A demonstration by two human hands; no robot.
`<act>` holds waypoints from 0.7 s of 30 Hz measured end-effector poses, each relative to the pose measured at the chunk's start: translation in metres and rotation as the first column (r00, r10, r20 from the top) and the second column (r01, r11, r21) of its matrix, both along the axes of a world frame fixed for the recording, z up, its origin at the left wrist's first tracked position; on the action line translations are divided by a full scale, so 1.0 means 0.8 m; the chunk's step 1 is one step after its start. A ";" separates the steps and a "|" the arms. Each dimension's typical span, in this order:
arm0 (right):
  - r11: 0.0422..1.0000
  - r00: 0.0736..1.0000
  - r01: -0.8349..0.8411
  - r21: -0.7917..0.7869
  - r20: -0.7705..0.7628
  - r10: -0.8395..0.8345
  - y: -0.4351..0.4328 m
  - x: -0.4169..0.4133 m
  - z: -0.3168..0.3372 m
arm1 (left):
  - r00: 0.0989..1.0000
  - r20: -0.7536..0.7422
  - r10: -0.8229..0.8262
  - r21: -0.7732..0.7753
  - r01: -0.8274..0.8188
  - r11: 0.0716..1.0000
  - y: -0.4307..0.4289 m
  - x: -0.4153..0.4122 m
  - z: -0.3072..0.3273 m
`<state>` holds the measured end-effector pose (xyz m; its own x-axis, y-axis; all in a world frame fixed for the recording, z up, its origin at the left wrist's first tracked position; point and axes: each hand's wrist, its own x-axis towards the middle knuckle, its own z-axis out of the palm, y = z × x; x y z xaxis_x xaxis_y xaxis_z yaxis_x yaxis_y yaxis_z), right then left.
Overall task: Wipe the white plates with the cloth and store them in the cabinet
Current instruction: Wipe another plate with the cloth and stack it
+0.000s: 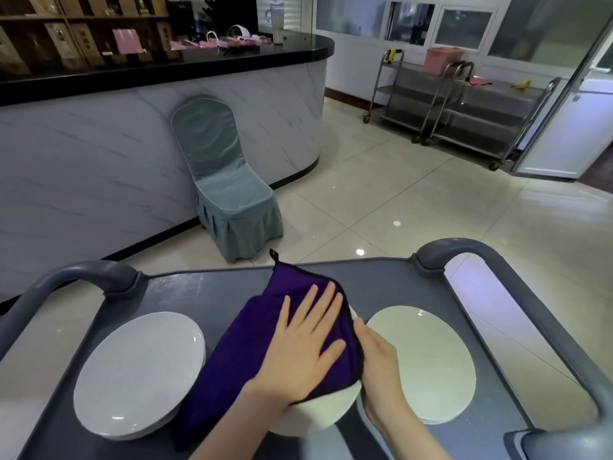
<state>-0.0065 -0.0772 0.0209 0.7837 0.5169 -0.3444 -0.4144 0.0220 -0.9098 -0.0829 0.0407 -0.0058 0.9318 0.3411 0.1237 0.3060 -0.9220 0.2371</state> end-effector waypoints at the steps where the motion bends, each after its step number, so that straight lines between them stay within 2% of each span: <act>1: 1.000 1.000 -0.009 0.003 0.017 0.009 0.001 0.001 0.000 | 1.000 0.022 0.016 0.002 -0.016 1.000 0.010 0.002 0.003; 4: 0.999 0.990 -0.052 -0.012 0.132 0.053 0.001 0.012 0.005 | 0.989 0.111 0.093 -0.041 -0.089 0.995 0.034 0.000 0.012; 6: 0.996 0.970 -0.088 0.000 0.229 0.085 -0.003 0.025 0.011 | 0.962 0.209 0.178 -0.178 -0.142 0.974 0.044 -0.006 0.015; 7: 0.994 0.956 -0.107 -0.005 0.272 0.105 -0.006 0.031 0.015 | 0.934 0.262 0.245 -0.310 -0.160 0.937 0.047 -0.009 0.017; 9: 0.983 0.916 -0.175 -0.057 0.357 0.184 -0.010 0.041 0.028 | 0.864 0.306 0.399 -0.583 -0.161 0.796 0.048 -0.013 0.024; 11: 0.962 0.846 -0.234 -0.142 0.458 0.274 -0.012 0.049 0.034 | 0.818 0.314 0.482 -0.702 -0.141 0.698 0.047 -0.016 0.031; 14: 0.928 0.736 -0.270 -0.256 0.567 0.371 -0.006 0.054 0.034 | 0.813 0.335 0.476 -0.706 -0.119 0.699 0.045 -0.016 0.044; 18: 0.867 0.554 -0.339 -0.365 0.667 0.498 0.004 0.046 0.029 | 0.903 0.295 0.311 -0.625 -0.064 0.778 0.048 -0.009 0.057; 21: 0.854 0.506 -0.329 -0.402 0.689 0.519 0.005 0.053 0.037 | 0.922 0.272 0.275 -0.666 -0.026 0.745 0.052 -0.011 0.060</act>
<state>0.0360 -0.0734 0.0501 0.5008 0.8566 0.1241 0.5086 -0.1752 -0.8430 -0.0916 0.0819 0.0418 0.8028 0.5856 0.1120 0.2147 -0.4592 0.8620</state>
